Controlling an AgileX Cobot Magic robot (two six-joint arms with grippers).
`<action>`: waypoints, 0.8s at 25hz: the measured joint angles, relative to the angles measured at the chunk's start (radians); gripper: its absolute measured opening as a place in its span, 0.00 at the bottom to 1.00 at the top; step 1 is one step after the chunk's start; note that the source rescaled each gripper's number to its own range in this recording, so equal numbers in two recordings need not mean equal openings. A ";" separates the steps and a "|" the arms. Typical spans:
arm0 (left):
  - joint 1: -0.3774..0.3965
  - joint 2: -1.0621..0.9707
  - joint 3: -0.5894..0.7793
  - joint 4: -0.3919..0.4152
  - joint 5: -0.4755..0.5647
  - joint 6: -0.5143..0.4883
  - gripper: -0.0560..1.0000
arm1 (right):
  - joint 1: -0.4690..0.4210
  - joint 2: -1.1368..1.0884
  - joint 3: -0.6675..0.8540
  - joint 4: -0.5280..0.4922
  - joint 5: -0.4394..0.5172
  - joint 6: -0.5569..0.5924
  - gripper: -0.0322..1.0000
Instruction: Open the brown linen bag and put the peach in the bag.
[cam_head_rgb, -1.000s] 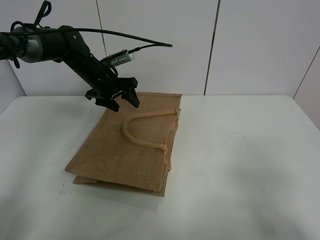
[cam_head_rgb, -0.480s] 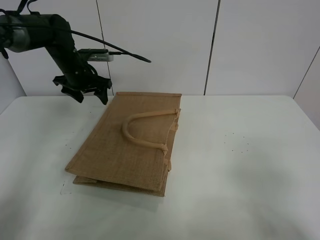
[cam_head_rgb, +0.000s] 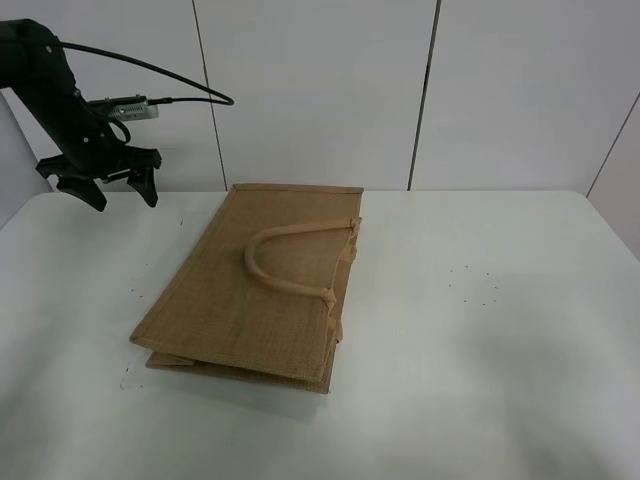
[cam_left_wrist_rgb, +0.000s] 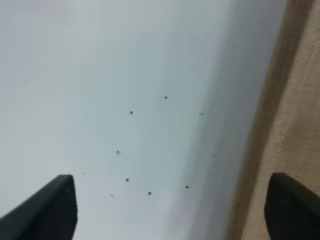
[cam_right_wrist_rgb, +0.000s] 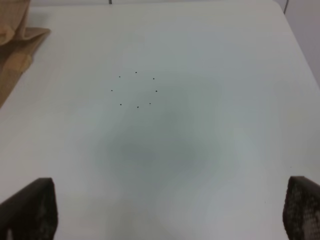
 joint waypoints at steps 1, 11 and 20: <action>0.000 -0.011 0.000 -0.006 0.001 0.000 1.00 | 0.000 0.000 0.001 0.000 0.000 0.000 1.00; 0.000 -0.091 0.001 -0.033 0.145 0.000 0.99 | 0.000 0.000 0.001 0.000 0.000 0.000 1.00; 0.000 -0.319 0.284 -0.039 0.144 0.014 0.99 | 0.000 0.000 0.001 0.000 0.000 0.000 1.00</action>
